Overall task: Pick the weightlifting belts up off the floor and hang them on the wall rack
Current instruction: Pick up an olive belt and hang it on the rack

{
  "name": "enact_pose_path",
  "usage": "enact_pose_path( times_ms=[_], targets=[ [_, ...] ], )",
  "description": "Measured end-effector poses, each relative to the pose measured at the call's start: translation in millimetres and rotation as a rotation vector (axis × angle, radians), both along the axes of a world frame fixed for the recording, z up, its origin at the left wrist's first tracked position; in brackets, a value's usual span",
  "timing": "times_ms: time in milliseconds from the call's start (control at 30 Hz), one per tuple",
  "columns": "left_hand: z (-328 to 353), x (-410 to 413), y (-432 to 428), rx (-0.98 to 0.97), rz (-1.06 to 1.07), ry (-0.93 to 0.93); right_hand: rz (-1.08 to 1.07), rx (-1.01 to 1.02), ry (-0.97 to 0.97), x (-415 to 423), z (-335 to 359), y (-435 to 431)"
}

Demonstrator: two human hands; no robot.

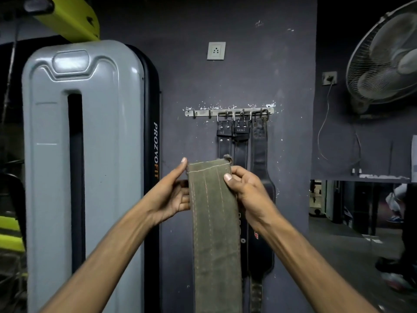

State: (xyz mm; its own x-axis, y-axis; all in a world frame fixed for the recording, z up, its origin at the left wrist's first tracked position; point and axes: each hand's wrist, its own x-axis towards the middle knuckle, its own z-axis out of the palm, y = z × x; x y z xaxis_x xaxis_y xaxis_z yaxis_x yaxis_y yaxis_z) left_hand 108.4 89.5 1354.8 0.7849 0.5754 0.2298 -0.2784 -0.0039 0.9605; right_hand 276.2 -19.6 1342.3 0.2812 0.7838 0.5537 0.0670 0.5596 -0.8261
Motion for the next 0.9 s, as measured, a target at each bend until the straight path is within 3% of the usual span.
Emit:
enact_pose_path(
  times_ms=[133, 400, 567, 767, 900],
  targets=[
    [17.3, 18.1, 47.8, -0.068, 0.120, -0.165, -0.009, -0.006, -0.135, -6.8, -10.7, 33.7],
    [20.9, 25.9, 112.6, 0.463, 0.154, -0.019, -0.240, -0.106, -0.116, 6.5, 14.1, 96.9],
    [20.4, 38.2, 153.5, 0.562, 0.175, -0.012, -0.447, -0.107, -0.186, 12.7, 15.6, 147.1],
    [17.9, 79.3, 224.0, 0.639, 0.536, -0.029, -0.952, 0.057, -0.452, 31.5, 16.2, 208.2],
    [22.0, 108.0, 246.6, 0.845, 0.770, -0.107, -1.053, 0.179, -0.543, 47.8, 25.4, 246.6]
  ],
)
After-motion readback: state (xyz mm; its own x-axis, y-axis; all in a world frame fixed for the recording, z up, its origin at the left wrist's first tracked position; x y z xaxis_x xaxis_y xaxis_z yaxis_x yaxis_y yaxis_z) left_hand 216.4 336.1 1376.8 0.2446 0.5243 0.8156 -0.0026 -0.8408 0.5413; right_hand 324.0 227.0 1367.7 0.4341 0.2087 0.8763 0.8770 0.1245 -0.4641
